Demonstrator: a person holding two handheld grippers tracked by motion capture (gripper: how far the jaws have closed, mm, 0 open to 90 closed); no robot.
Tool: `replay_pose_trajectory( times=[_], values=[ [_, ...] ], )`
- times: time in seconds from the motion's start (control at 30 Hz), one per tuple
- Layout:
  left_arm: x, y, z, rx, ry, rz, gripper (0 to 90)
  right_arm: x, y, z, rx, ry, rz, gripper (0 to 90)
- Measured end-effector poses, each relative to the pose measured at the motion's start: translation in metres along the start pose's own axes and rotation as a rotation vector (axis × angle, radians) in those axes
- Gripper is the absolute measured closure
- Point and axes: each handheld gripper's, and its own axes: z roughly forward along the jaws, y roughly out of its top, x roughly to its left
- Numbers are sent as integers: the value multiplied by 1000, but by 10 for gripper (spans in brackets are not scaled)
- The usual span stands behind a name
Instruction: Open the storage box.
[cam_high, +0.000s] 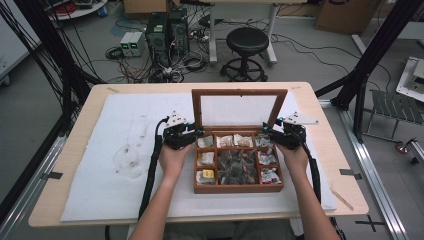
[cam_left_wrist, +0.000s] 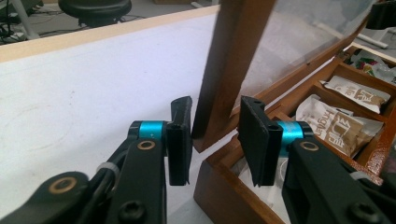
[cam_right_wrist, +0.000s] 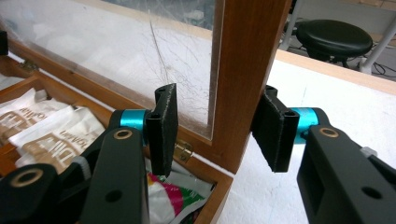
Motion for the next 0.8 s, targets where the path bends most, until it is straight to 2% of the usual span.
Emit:
replay_pose_trajectory(
  times=[0.17, 0.33, 0.37, 0.43, 0.6, 0.77, 0.8],
  values=[
    [4, 1, 5, -4, -10, -10, 662, -5, -1, 7, -16, 12, 32, 541],
    [8, 1, 7, -8, -25, -36, 659, -7, -3, 14, 6, 2, 54, 551],
    [10, 0, 9, -10, -35, -58, 654, -9, -5, 17, 18, 5, 68, 555],
    [12, 0, 10, -8, -43, -67, 643, -11, -6, 18, 22, 12, 83, 555],
    [18, -2, 12, -13, -86, -127, 636, -18, -8, 22, 32, 59, 164, 563],
    [21, -3, 13, -11, -96, -156, 624, -24, -8, 25, 55, 96, 218, 563],
    [23, -4, 14, -11, -102, -179, 620, -25, -8, 26, 58, 102, 228, 563]
  ],
)
